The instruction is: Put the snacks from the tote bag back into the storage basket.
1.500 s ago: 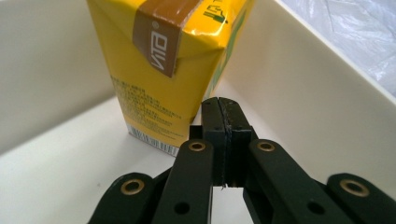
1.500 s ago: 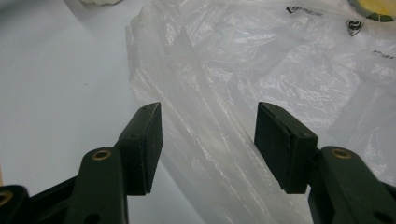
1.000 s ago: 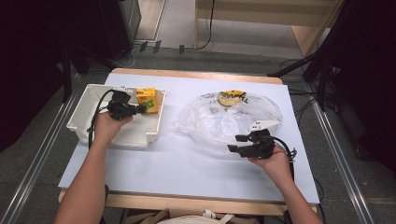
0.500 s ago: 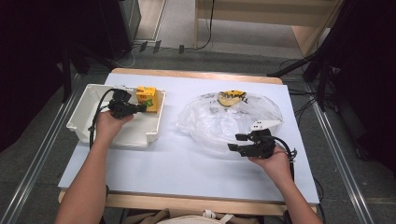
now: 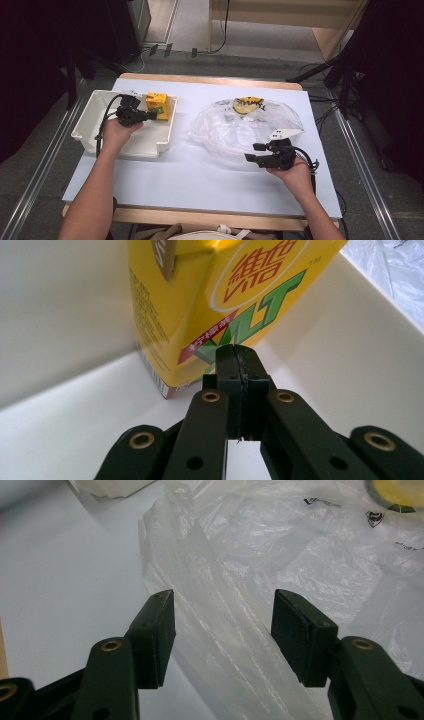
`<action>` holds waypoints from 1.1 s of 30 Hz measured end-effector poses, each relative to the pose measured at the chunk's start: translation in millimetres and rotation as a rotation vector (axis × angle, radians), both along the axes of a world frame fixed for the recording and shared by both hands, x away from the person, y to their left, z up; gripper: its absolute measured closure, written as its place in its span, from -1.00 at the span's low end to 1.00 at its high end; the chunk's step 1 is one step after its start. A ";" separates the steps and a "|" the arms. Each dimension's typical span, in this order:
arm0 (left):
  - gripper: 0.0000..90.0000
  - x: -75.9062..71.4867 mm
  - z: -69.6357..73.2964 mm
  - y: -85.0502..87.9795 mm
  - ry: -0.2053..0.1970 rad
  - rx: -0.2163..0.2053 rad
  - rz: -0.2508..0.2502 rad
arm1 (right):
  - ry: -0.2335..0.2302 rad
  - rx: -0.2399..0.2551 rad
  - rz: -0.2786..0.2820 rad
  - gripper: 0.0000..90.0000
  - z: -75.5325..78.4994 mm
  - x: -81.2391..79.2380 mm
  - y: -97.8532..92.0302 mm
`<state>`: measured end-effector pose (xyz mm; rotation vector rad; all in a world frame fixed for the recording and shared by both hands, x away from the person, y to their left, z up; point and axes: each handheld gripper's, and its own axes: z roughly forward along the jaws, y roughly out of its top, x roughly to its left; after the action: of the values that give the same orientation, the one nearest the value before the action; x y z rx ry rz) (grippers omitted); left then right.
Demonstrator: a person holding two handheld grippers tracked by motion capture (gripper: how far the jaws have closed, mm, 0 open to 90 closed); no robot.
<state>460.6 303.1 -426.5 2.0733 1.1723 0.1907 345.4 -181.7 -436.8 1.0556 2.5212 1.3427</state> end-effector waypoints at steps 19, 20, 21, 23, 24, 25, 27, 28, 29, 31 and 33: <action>0.59 -12.9 15.5 -0.9 0.079 -0.090 -0.067 | -0.006 0.002 -0.004 -0.01 0.5 0.1 -2.2; 0.54 -13.9 16.3 -1.4 0.075 -0.082 -0.072 | -0.001 0.003 -0.007 -0.01 0.7 -0.3 -2.4; 0.49 -14.9 17.5 -1.9 0.073 -0.077 -0.072 | -0.002 0.004 -0.007 -0.01 0.8 -0.3 -2.5; 0.43 -15.5 18.3 -2.3 0.070 -0.077 -0.077 | -0.003 0.005 -0.007 -0.01 0.9 -0.4 -2.7; 0.40 -16.9 20.5 -3.0 0.064 -0.074 -0.082 | -0.005 0.006 -0.006 -0.01 1.0 -0.8 -2.7; 0.37 -17.8 21.7 -3.5 0.062 -0.073 -0.081 | -0.006 0.006 -0.005 -0.01 1.2 -0.9 -2.7; 0.32 -19.8 24.2 -4.3 0.051 -0.073 -0.080 | -0.005 0.006 -0.005 -0.01 1.2 -0.9 -2.7; 0.31 -20.3 25.5 -4.6 0.054 -0.073 -0.080 | -0.007 0.007 -0.006 -0.01 1.0 -0.6 -2.7; 0.31 -20.3 26.8 -5.1 0.060 -0.066 -0.076 | -0.005 0.006 -0.006 -0.01 1.0 -0.6 -2.6; 0.31 -20.7 29.5 -6.9 0.066 -0.049 -0.074 | -0.005 0.005 -0.006 -0.01 1.1 -0.7 -2.4; 0.29 -21.9 32.6 -8.9 0.058 -0.056 -0.078 | -0.008 0.006 -0.004 -0.01 1.2 -0.8 -2.5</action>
<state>438.7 294.2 -394.0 2.0837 1.1161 0.0601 344.6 -184.2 -435.5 1.0539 2.5102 1.3509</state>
